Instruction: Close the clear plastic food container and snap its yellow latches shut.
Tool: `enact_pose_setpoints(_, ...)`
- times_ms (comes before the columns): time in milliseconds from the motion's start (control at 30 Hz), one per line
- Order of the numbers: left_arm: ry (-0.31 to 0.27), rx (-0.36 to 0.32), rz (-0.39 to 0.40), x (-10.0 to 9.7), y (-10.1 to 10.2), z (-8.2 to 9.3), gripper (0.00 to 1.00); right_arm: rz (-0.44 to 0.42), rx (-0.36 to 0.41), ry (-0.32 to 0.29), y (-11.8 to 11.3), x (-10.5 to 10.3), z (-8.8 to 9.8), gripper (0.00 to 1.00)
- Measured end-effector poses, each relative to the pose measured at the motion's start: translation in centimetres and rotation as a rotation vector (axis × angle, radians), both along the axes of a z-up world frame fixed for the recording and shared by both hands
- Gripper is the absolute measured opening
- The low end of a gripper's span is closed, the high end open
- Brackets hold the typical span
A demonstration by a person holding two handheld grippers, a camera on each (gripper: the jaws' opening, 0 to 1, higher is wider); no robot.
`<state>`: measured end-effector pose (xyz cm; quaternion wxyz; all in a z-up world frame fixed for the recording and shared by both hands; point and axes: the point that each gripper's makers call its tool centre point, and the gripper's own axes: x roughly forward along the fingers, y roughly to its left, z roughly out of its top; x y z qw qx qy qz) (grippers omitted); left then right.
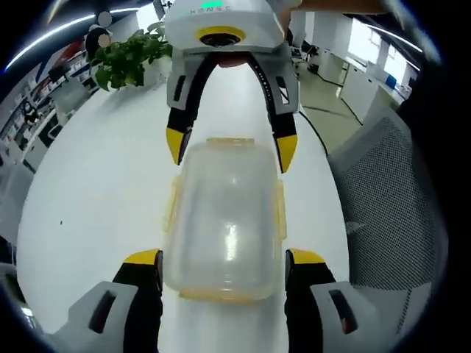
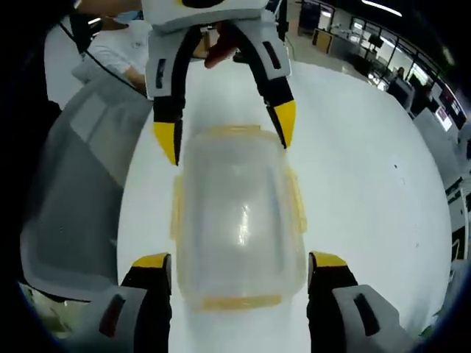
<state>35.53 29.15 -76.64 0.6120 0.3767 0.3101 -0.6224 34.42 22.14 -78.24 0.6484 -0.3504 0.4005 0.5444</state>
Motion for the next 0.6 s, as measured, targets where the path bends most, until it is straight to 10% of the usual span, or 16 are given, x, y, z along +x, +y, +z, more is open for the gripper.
enact_pose_setpoints(600, -0.018, 0.134, -0.082, -0.2, -0.5, -1.8, 0.74, 0.020, -0.022, 0.014, -0.2, 0.1, -0.9, 0.77)
